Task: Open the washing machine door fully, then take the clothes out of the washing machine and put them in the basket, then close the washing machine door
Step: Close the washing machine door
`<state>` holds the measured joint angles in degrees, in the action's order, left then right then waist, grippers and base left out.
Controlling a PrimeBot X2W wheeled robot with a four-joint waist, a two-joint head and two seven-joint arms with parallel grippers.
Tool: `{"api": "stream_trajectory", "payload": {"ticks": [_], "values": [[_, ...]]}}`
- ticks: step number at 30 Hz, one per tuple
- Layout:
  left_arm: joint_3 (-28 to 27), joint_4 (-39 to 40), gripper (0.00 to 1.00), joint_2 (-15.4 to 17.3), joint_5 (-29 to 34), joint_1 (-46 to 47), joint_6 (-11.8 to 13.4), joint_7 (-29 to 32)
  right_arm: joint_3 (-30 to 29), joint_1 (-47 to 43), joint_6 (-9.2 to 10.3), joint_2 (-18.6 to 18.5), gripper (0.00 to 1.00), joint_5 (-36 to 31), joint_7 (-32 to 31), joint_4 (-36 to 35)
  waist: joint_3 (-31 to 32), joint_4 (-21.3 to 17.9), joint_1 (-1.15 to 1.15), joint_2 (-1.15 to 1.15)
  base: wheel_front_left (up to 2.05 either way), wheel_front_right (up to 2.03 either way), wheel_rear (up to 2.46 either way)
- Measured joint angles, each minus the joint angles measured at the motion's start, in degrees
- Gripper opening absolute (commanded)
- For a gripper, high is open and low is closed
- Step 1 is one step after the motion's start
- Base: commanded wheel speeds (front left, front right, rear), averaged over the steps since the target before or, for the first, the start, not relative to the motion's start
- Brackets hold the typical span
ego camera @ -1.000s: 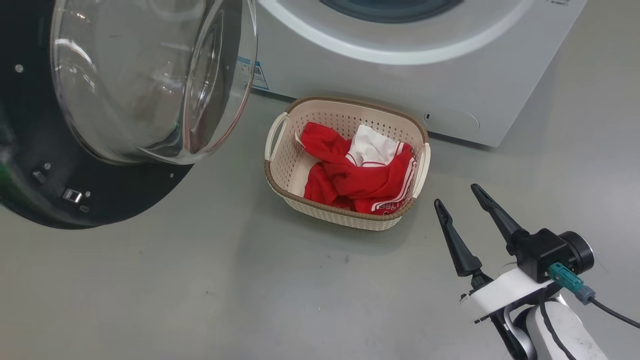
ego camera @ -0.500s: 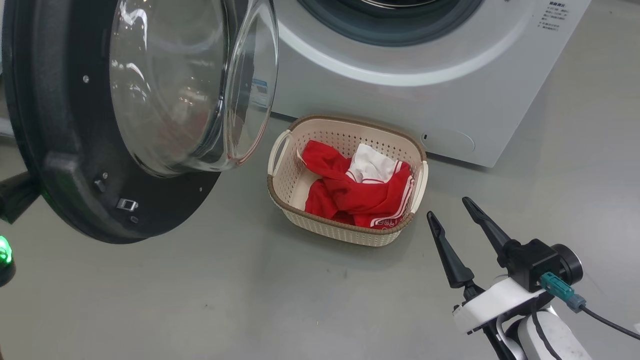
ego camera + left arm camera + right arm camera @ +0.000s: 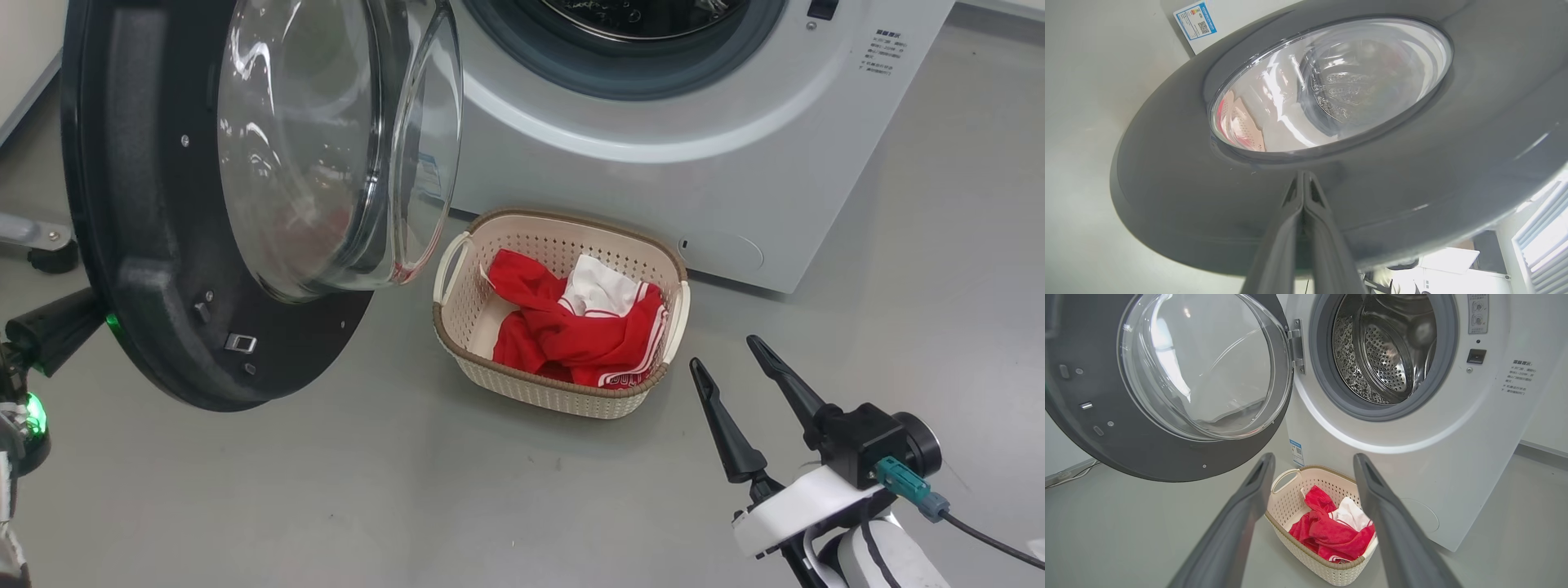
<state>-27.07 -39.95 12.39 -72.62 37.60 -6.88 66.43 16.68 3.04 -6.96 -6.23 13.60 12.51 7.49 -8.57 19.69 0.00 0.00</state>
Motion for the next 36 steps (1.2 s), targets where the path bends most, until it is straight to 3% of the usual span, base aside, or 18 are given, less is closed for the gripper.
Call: {"api": "stream_trajectory", "payload": {"ticks": [4, 12, 20, 22, 36], "values": [[0.25, 2.97, 0.00, 0.09, 1.19, -1.51, -0.02, -3.01, -0.03, -0.03, 0.03, 0.07, 1.00, 0.01, 0.42, 0.01, 0.01, -0.11, 0.00, 0.00, 0.00, 0.00, 0.00], [3.54, 13.57, 0.00, 3.03, 10.14, -6.99, -0.04, -14.36, -0.30, -0.14, 0.05, 0.45, 1.00, 0.47, 0.51, 0.65, 0.61, -0.22, 0.00, 0.00, 0.00, 0.00, 0.00], [11.72, 26.57, 0.00, 7.03, 23.37, -17.68, -0.05, -29.08, -0.51, -1.00, 0.12, 0.88, 1.00, 0.94, 0.99, 1.16, 1.97, -0.23, 0.00, 0.00, 0.00, 0.00, 0.00], [13.01, 29.54, 0.00, 8.62, 27.24, -22.03, -0.07, -35.66, -0.42, -1.20, 0.14, 1.05, 1.00, 0.99, 1.01, 1.18, 2.22, -0.35, 0.00, 0.00, 0.00, 0.00, 0.00], [17.94, 34.23, 0.00, 8.05, 36.66, -33.87, -0.23, -61.11, -0.54, -1.30, 0.57, 1.25, 1.00, 1.11, 1.31, 1.46, 2.97, -0.58, 0.00, 0.00, 0.00, 0.00, 0.00]]}}
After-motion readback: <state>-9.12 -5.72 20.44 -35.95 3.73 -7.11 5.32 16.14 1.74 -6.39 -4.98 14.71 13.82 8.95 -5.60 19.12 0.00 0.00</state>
